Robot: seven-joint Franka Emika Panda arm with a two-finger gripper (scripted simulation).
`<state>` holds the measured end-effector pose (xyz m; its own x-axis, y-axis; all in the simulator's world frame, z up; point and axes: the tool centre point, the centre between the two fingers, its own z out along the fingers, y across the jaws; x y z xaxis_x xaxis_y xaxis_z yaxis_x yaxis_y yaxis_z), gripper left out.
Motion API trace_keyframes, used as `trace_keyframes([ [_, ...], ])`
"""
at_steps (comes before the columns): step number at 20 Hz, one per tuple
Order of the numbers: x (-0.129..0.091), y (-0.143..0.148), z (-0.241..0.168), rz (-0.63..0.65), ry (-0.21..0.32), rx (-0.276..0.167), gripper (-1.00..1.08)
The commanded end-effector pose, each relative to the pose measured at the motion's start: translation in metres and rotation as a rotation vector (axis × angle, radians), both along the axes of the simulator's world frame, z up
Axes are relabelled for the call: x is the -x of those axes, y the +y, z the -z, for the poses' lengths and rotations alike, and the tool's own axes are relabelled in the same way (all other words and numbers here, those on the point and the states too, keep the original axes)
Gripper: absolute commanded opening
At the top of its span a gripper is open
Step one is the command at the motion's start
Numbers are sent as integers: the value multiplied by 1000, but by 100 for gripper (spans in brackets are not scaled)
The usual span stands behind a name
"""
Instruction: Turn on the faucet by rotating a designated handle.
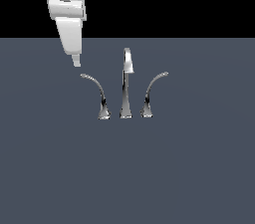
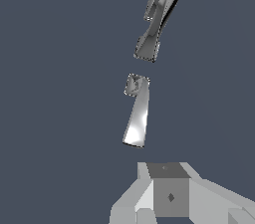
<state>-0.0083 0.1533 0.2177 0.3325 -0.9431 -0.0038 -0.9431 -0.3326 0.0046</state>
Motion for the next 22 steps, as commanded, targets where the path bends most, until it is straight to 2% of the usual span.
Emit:
trace_keyframes([
  [1,-13,-2,11,53,-2,2,-100],
  [11,-52,-12,41,207,-5,4,-100],
  [21,-61,-15,47,243,-5,4,-100],
  [22,-65,-6,29,231,-34,-4,-100],
])
